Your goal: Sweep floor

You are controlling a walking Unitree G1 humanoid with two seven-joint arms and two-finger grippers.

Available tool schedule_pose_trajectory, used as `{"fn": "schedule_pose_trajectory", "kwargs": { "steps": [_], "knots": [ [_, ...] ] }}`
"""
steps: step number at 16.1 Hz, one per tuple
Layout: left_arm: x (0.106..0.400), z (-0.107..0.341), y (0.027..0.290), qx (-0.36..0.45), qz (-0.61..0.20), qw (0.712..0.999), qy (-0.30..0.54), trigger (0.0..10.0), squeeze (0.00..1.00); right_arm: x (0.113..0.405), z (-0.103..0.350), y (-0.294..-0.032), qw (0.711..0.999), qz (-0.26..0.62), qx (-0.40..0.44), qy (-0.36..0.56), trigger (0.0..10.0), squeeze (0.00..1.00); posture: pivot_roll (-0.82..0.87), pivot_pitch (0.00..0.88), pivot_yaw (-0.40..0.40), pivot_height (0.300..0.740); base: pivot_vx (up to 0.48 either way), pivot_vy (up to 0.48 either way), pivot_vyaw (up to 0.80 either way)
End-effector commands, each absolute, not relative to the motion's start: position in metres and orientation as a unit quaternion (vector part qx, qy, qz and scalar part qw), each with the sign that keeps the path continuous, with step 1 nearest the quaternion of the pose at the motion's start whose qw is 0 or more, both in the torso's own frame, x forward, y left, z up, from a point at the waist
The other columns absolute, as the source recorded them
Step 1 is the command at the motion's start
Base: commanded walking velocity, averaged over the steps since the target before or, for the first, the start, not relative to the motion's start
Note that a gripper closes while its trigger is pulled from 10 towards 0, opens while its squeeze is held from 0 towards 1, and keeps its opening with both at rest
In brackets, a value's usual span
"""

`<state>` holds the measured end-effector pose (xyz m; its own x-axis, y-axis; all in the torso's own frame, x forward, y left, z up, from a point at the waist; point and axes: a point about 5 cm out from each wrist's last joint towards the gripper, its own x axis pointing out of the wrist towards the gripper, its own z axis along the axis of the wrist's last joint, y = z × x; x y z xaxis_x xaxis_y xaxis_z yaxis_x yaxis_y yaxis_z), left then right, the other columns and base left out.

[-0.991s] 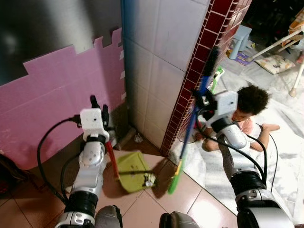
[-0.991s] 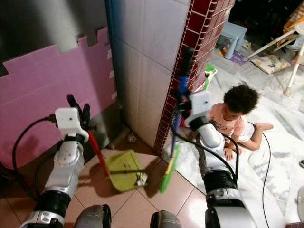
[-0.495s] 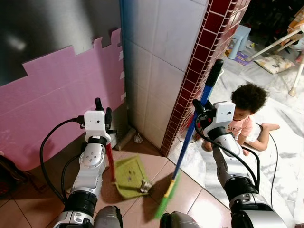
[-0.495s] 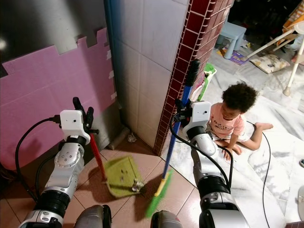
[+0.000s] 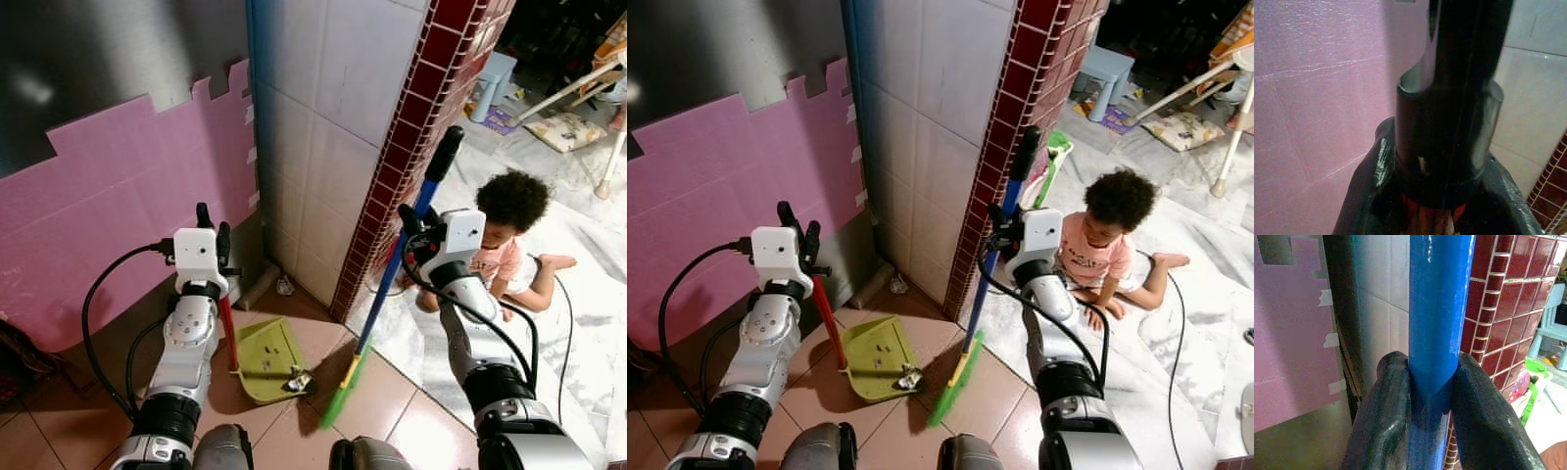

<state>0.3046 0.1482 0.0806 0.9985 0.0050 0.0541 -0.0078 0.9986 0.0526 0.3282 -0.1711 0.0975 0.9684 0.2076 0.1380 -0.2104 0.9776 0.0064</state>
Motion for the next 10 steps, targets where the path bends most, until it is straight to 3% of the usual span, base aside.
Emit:
{"fn": "schedule_pose_trajectory", "kwargs": {
  "steps": [1,4,10],
  "knots": [
    [0.308,0.09,0.144,0.025,-0.002,0.998,-0.051,10.0,0.0,0.332,0.111,-0.174,0.99,0.098,0.006,-0.098,10.0,0.0,-0.09,0.0,-0.042,0.74,0.0,0.0,0.0],
    [0.305,0.069,0.147,-0.038,-0.03,0.999,-0.006,10.0,0.0,0.324,0.081,-0.154,0.988,0.14,0.041,-0.052,10.0,0.0,-0.08,0.0,-0.036,0.74,0.0,0.0,0.0],
    [0.304,0.063,0.131,-0.016,-0.032,0.999,0.003,10.0,0.0,0.337,0.106,-0.132,0.962,0.257,0.016,-0.088,10.0,0.0,-0.13,0.0,-0.121,0.74,0.0,0.0,0.0]
  ]
}}
